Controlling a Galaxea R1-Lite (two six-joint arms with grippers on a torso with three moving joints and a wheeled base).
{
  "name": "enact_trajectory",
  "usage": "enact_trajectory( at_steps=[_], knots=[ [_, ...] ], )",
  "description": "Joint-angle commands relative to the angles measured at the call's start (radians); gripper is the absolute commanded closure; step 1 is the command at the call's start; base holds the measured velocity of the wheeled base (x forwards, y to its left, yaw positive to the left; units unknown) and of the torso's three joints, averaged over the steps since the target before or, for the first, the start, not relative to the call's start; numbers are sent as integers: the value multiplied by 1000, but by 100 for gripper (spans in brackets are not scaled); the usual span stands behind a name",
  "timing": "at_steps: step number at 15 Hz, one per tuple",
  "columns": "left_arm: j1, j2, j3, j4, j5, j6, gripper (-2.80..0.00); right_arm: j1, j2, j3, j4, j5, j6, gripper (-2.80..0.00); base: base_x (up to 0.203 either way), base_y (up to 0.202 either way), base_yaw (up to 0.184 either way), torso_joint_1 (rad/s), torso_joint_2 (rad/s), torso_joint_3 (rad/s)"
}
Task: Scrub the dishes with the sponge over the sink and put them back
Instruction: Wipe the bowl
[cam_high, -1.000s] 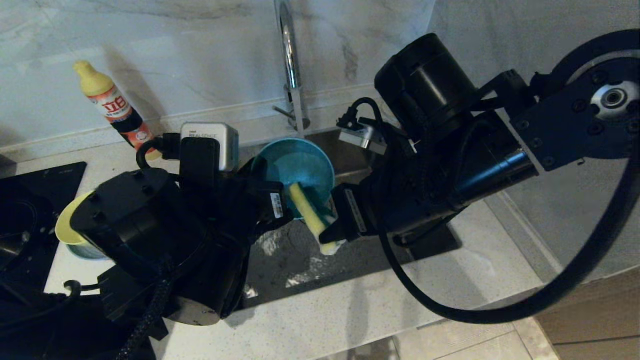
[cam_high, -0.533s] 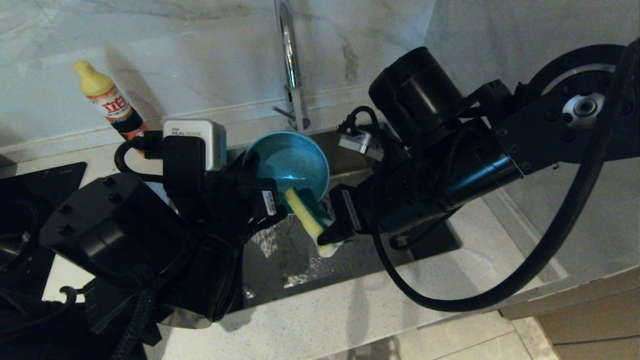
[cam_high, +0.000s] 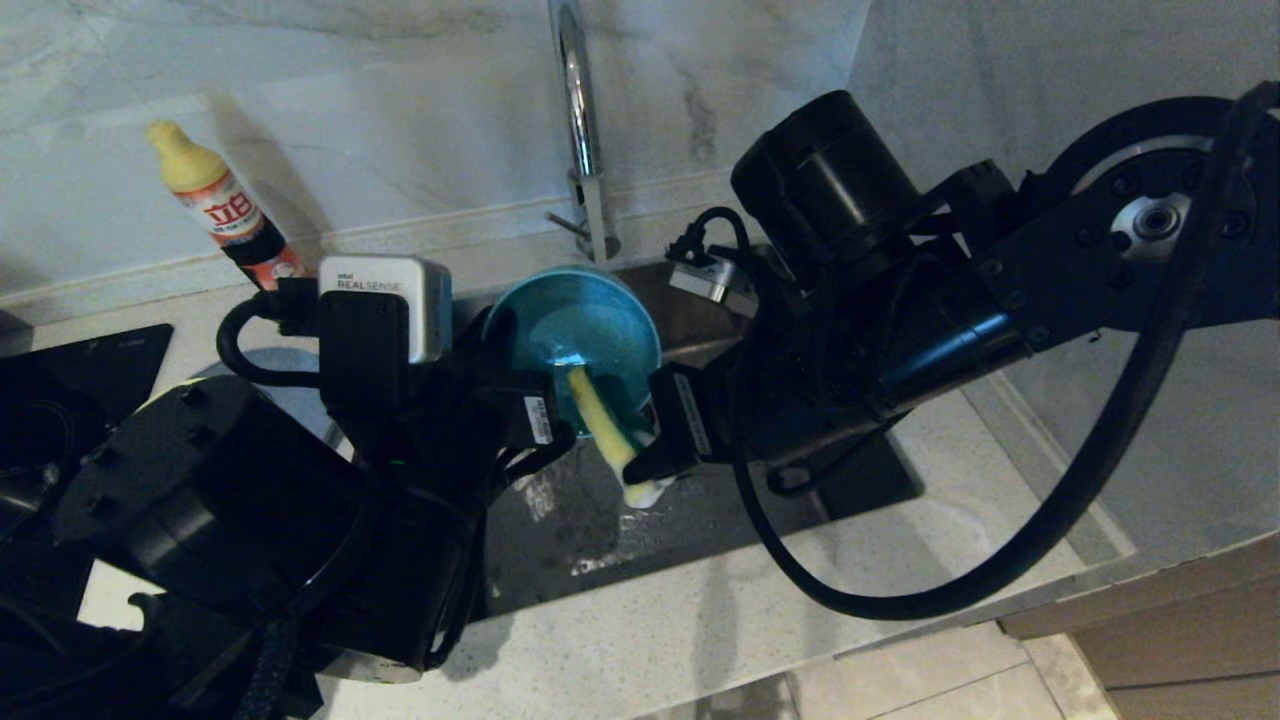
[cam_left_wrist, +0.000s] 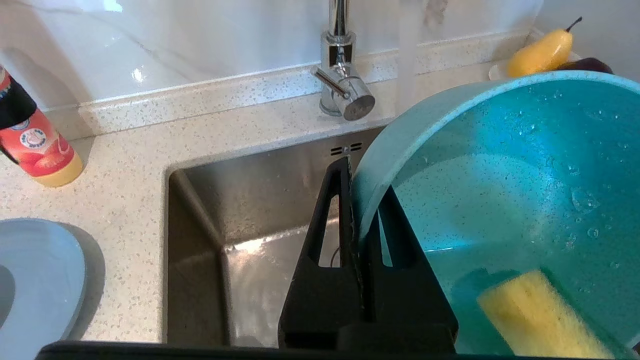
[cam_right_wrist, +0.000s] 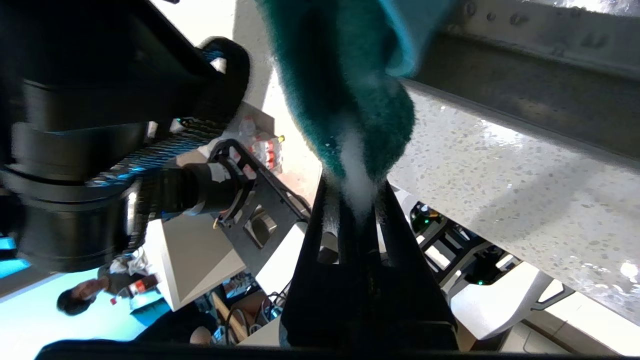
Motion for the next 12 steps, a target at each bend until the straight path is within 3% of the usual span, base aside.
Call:
enact_trajectory(
  at_steps=[1,7,12],
  knots=[
    [-7,15,20,-9,4,2,0,0,2,0,2,13,2,0,0,0,0,0,0,0],
    [-27,48,85,-9,4,3,0,-1,2,0,-59,19,27,0,0,0,0,0,0,0],
    [-27,37,85,-9,5,3,0,-52,-7,1,-58,19,29,0,0,0,0,0,0,0]
  ],
)
